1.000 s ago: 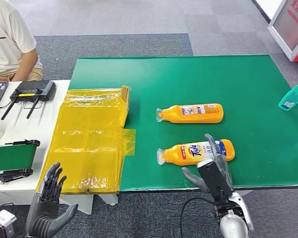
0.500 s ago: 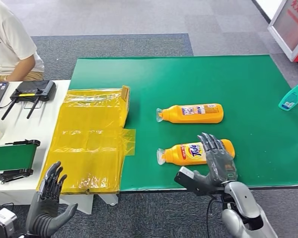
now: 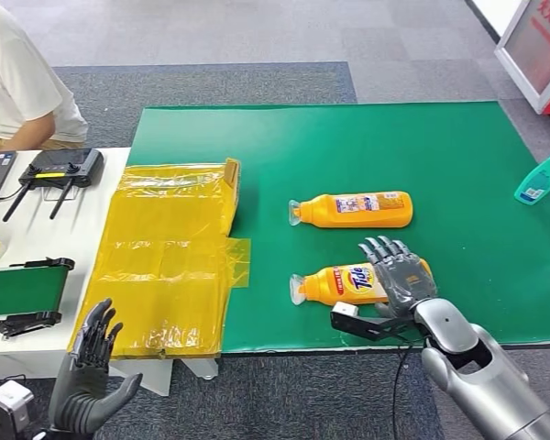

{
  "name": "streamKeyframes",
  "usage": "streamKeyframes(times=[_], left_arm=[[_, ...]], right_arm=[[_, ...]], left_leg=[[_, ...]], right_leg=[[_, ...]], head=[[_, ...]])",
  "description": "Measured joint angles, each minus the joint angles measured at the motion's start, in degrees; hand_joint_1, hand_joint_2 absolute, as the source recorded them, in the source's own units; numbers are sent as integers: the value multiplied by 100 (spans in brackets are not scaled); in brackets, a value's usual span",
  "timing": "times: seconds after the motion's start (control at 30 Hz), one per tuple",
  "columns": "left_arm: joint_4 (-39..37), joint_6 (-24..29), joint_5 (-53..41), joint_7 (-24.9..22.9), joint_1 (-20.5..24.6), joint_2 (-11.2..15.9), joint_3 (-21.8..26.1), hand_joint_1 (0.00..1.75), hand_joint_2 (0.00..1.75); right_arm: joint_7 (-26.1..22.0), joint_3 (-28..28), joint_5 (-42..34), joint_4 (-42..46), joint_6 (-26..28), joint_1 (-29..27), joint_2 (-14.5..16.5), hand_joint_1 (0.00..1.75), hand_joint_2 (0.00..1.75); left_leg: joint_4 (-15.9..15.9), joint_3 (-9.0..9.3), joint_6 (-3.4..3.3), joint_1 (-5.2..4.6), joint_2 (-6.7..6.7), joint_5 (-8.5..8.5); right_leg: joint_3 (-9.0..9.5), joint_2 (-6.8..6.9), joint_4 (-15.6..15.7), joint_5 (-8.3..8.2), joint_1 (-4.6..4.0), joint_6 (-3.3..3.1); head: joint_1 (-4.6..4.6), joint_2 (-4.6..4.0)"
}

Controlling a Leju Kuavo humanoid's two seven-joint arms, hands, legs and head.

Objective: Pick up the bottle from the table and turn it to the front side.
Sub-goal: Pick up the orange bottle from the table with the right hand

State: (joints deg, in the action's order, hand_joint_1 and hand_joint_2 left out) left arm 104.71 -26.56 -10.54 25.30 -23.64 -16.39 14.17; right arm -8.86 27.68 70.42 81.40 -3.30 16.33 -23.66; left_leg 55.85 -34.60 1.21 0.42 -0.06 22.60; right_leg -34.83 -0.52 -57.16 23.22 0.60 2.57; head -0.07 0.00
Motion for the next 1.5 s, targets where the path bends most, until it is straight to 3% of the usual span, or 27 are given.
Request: streamKeyframes(times=[0.23,0.47,0.67,0.97,1.0,1.1,1.13,1.5], left_arm=[[-160,74,92,39,-5,156,-107,0,175],[-274,173,182,71,-2,323,-253,0,175],[-376,313,314,88,8,514,-434,0,175],[-449,407,414,88,41,661,-572,0,175],[-469,426,435,88,52,702,-618,0,175],[-531,499,502,87,79,817,-747,0,175],[-540,517,510,87,81,832,-761,0,175],[-574,570,564,53,81,902,-855,0,175]], right_arm=[[-90,649,-228,-554,-316,759,-375,0,175],[-94,1216,-445,-1072,-568,1336,-550,0,175],[-245,1632,-1303,-1424,-1151,1678,-698,0,175],[-294,2017,-1735,-1602,-1362,1936,-797,0,175],[-291,2125,-1836,-1643,-1386,1999,-806,28,175],[-260,2421,-2128,-1763,-1395,2163,-827,155,175],[-247,2454,-2177,-1778,-1368,2175,-830,171,175],[-57,2574,-2487,-1817,-918,2142,-835,175,175]], left_leg=[[0,-1,-2,-3,0,-3],[0,-1,-4,-3,0,-4],[0,-1,-4,-5,-1,-5],[0,0,-5,-6,0,-5],[0,0,-5,-6,0,-5],[0,2,-5,-5,0,-5],[0,2,-5,-5,0,-5],[0,5,-4,-5,0,-7]], right_leg=[[0,0,0,-3,3,4],[-1,0,0,-3,3,4],[-1,1,0,-3,5,4],[0,1,0,-3,6,4],[0,1,0,-3,6,4],[0,0,0,-4,6,4],[0,0,0,-4,6,4],[2,0,0,-6,6,4]], head=[[0,0],[1,0],[0,0],[0,0],[0,0],[0,0],[0,0],[0,0]])
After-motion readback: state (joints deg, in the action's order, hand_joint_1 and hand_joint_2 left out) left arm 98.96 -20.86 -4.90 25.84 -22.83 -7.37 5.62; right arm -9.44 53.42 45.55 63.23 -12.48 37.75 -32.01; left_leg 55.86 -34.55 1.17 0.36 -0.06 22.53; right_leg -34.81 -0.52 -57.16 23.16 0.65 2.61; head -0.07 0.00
